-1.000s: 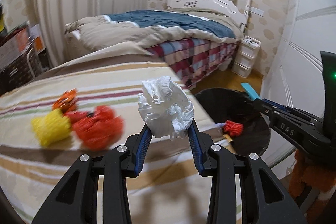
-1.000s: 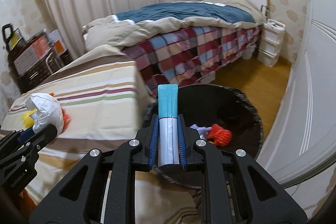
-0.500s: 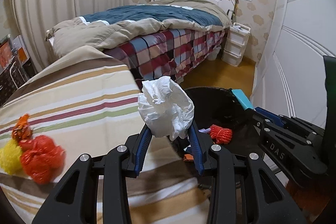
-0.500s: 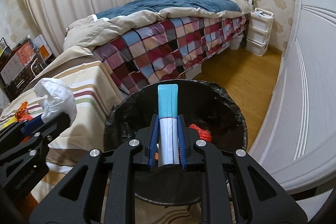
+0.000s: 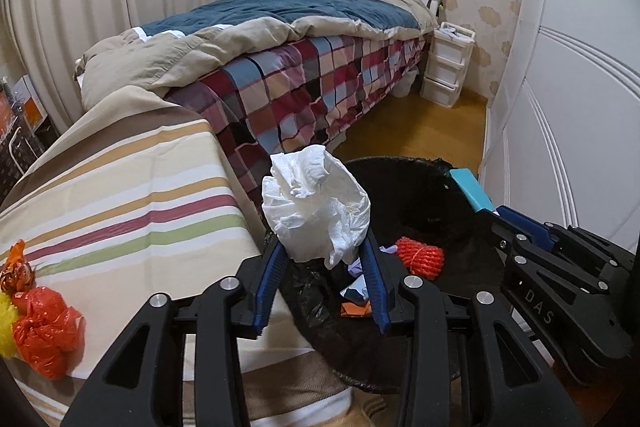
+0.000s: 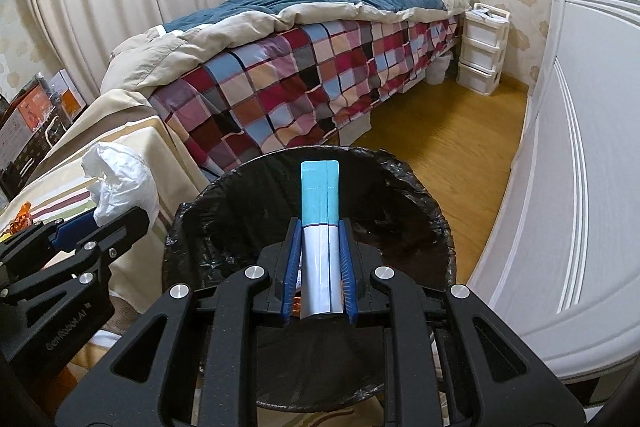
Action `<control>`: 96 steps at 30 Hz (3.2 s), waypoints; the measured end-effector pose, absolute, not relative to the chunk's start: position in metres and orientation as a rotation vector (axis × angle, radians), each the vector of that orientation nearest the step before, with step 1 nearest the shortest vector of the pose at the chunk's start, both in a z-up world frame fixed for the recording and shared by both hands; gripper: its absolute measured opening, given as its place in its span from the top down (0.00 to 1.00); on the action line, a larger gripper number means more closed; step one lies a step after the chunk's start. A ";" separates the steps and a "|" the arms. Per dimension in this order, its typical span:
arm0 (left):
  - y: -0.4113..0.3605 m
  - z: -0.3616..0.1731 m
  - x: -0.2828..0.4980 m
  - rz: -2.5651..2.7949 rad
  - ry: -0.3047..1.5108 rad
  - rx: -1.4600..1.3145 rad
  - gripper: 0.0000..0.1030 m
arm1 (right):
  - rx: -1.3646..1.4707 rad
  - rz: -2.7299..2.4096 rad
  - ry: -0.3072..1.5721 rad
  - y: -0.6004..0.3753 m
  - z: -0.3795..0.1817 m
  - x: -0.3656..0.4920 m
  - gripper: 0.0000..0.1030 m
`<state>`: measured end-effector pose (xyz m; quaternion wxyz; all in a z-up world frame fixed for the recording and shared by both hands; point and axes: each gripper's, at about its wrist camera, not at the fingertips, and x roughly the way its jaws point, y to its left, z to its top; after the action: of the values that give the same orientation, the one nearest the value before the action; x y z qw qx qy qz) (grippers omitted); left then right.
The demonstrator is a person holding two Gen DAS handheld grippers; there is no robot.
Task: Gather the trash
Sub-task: 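Carry the tube and white bag over the bin and open both tools, then move both open tools back toward the remaining items on the table, then grasp the red plastic bag with the right tool while the left tool grasps the yellow foam mesh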
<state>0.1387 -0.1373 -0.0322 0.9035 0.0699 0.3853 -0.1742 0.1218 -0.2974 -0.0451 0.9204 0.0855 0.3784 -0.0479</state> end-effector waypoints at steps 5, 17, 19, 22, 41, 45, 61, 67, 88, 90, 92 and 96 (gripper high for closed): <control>-0.138 -0.032 0.136 -0.344 0.788 0.145 0.41 | 0.179 -0.122 0.773 -0.302 -0.046 0.121 0.65; -0.100 -0.019 0.119 -0.273 0.767 0.079 0.19 | 0.179 -0.170 0.726 -0.295 -0.032 0.102 0.13; -0.089 -0.016 0.113 -0.260 0.759 0.072 0.18 | 0.171 -0.185 0.703 -0.288 -0.028 0.096 0.09; -0.073 -0.013 0.102 -0.232 0.748 0.066 0.17 | 0.167 -0.184 0.677 -0.275 -0.022 0.087 0.06; 0.075 -0.008 0.037 0.051 0.731 -0.004 0.14 | 0.115 0.115 0.767 -0.135 -0.023 0.068 0.06; 0.108 -0.012 0.030 0.120 0.739 -0.009 0.14 | 0.055 0.184 0.784 -0.093 -0.025 0.065 0.06; 0.202 -0.023 0.016 0.289 0.767 -0.084 0.14 | -0.063 0.282 0.822 0.006 -0.028 0.086 0.06; 0.209 -0.023 0.016 0.289 0.772 -0.094 0.14 | -0.092 0.262 0.821 0.026 -0.029 0.105 0.06; 0.164 -0.025 0.053 0.133 0.774 -0.004 0.14 | -0.049 0.235 0.885 -0.028 -0.037 0.105 0.41; 0.160 -0.024 0.060 0.119 0.770 0.009 0.14 | -0.038 0.231 0.895 -0.035 -0.038 0.103 0.41; 0.157 -0.024 0.065 0.109 0.767 0.018 0.14 | -0.024 0.231 0.896 -0.041 -0.038 0.102 0.41; 0.153 -0.023 0.075 0.092 0.765 0.028 0.14 | -0.022 0.223 0.896 -0.047 -0.039 0.100 0.41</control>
<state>0.0749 0.1527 -0.0232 0.9266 0.0137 0.3730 0.0447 0.0996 -0.0466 -0.0389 0.8953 -0.0107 0.4322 0.1077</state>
